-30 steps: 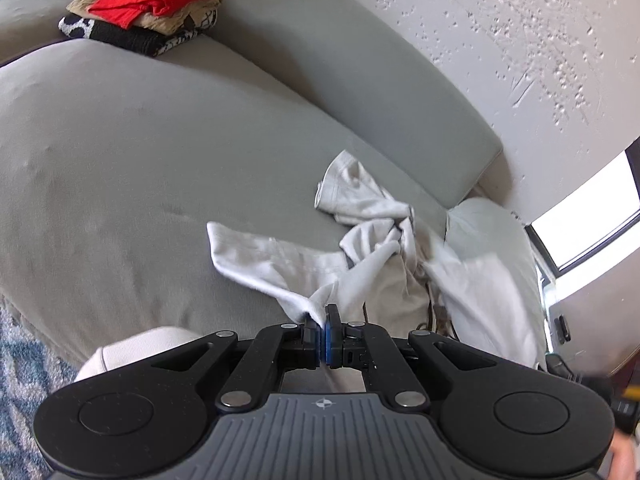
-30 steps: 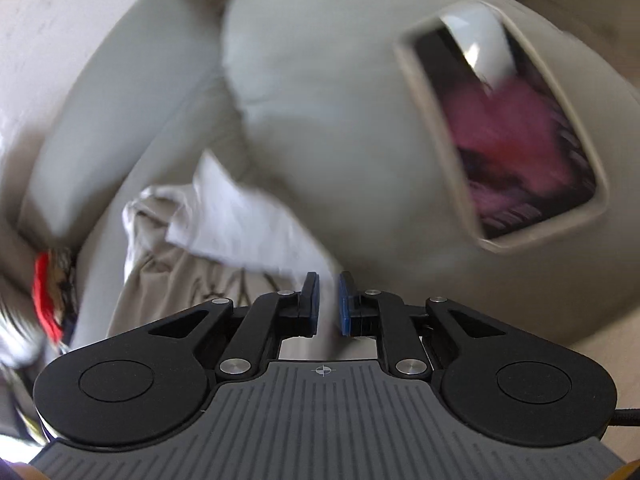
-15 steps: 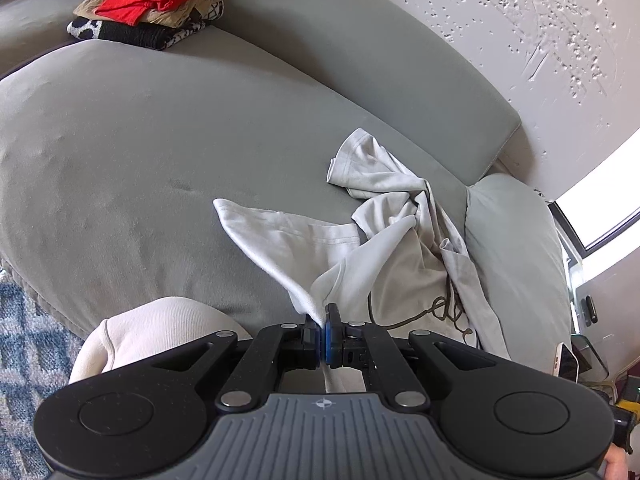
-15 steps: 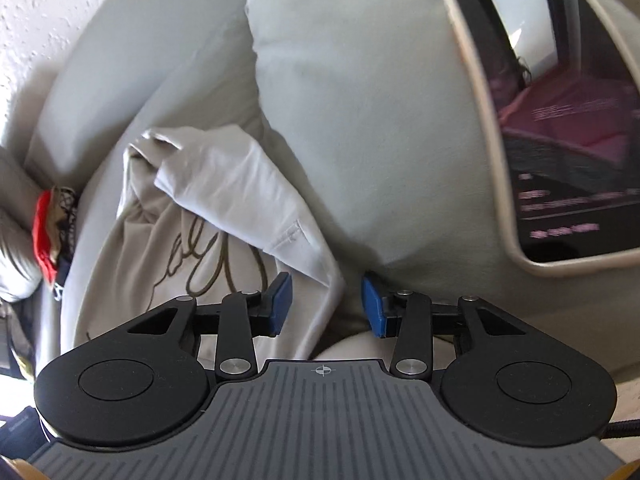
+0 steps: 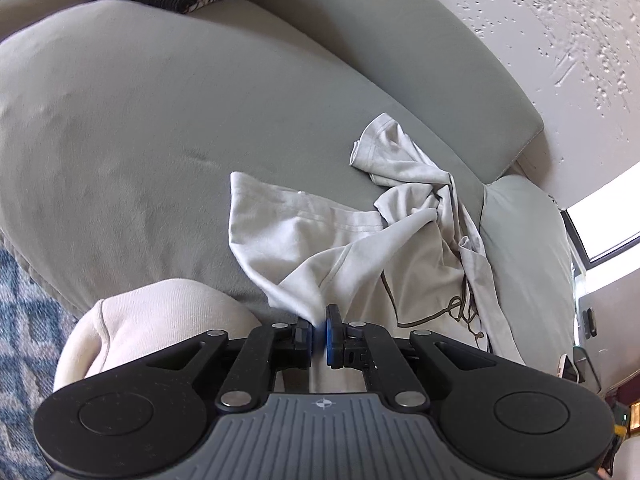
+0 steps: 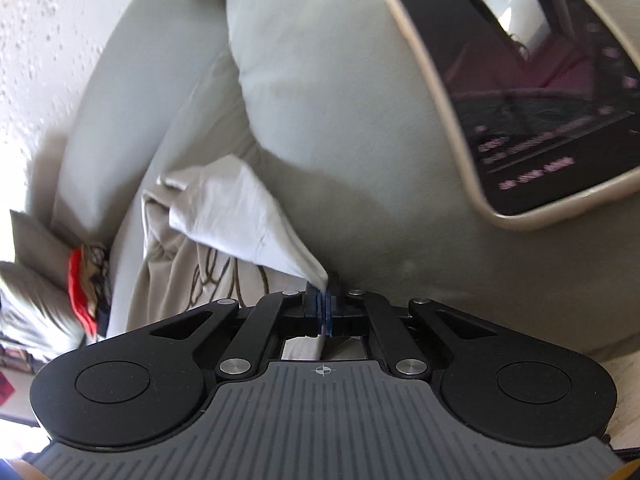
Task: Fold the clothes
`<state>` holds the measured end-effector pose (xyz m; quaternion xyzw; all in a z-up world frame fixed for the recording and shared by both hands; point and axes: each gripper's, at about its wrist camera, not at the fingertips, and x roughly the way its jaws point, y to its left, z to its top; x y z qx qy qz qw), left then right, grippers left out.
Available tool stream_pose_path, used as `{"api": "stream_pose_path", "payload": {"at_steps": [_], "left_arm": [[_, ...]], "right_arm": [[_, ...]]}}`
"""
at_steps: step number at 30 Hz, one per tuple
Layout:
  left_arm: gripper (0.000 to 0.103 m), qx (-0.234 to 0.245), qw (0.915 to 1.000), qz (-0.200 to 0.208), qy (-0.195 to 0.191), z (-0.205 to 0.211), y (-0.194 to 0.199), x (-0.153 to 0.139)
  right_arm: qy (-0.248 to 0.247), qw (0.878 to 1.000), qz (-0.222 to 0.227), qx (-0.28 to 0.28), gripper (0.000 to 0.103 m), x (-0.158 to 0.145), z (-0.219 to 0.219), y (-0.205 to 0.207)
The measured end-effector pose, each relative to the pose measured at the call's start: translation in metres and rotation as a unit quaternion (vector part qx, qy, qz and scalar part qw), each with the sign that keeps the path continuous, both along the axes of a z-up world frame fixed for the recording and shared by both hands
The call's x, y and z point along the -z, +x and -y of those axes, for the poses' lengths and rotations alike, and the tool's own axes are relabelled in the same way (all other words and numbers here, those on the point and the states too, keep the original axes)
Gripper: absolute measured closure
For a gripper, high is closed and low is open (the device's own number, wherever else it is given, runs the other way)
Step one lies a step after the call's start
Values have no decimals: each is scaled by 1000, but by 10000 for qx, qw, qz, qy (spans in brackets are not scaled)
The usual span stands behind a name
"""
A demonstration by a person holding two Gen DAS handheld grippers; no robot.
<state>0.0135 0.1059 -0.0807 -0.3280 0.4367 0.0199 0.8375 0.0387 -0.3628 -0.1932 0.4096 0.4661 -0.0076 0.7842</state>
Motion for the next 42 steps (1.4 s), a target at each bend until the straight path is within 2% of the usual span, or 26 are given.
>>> {"api": "stream_pose_path", "payload": {"at_steps": [4, 7, 11, 13, 15, 17, 18, 20, 23, 24, 26, 28, 29, 31, 32, 33, 34, 35, 36, 37, 38, 39, 40, 41, 42], "left_arm": [[85, 39, 9991, -17, -414, 1, 5, 8], [84, 111, 9989, 4, -463, 4, 10, 11], [87, 168, 9994, -136, -275, 9, 20, 15], [93, 245, 9994, -204, -101, 13, 25, 16], [102, 265, 9991, -319, 100, 17, 28, 17], [103, 207, 9991, -350, 150, 17, 27, 16], [103, 202, 9991, -351, 136, 16, 25, 14], [103, 225, 9991, -349, -15, 12, 22, 7], [103, 206, 9965, 114, -805, -5, 23, -25], [103, 195, 9935, 435, -1032, -10, 26, -43], [103, 201, 9838, 1139, -1370, -17, 36, -90], [103, 237, 9703, 1908, -1468, -22, 44, -150], [103, 234, 9609, 2315, -1500, -25, 43, -182], [103, 84, 9316, 3252, -1619, -35, 29, -243], [103, -82, 9120, 3744, -1673, -41, 17, -268], [103, -304, 8917, 4181, -1709, -46, 3, -288], [103, -561, 8759, 4493, -1667, -50, -10, -303], [103, -747, 8668, 4673, -1570, -53, -20, -314], [103, -809, 8621, 4749, -1575, -54, -25, -322], [103, -827, 8585, 4804, -1595, -54, -31, -327], [103, -841, 8549, 4858, -1614, -53, -37, -333], [103, -814, 8477, 5003, -1565, -52, -47, -340], [103, -803, 8394, 5156, -1519, -50, -57, -345], [103, -823, 8404, 5167, -1413, -46, -62, -351], [103, -848, 8430, 5151, -1294, -43, -67, -356]], "right_arm": [[44, 10000, -69, -51, 102, 4, 0, 2], [188, 9998, -76, -36, 101, 7, 6, 0], [359, 9993, -59, -91, 95, 10, 10, 2], [273, 9994, -72, -184, 95, 11, 7, 5], [65, 9995, -90, -281, 101, 8, 2, 7], [17, 9992, -99, -382, 102, 1, -3, 9], [247, 9989, -99, -391, 102, -2, -5, 10], [1016, 9938, -11, -443, 102, -12, -9, 15], [2111, 9746, 621, -418, 102, -44, -27, 32], [2374, 9662, 926, -382, 102, -63, -34, 39], [2560, 9506, 1721, -360, 102, -120, -40, 49], [2626, 9228, 2803, -290, 102, -193, -33, 41], [2506, 9068, 3387, -149, 102, -228, -26, 28], [1995, 8706, 4486, 333, 102, -291, -12, -7], [1532, 8600, 4834, 563, 102, -314, -11, -24], [1050, 8615, 4926, 644, 102, -334, -13, -33], [915, 8665, 4874, 576, 102, -347, -14, -38], [1108, 8630, 4907, 476, 102, -357, -13, -44], [1234, 8532, 5051, 424, 102, -368, -9, -55], [1137, 8438, 5226, 435, 102, -380, -6, -71], [890, 8383, 5363, 417, 102, -391, -8, -83], [566, 8353, 5458, 341, 102, -401, -12, -92], [168, 8403, 5412, 256, 102, -411, -16, -99], [-159, 8519, 5233, 161, 102, -420, -20, -102], [-200, 8572, 5146, 77, 102, -425, -20, -105]]}}
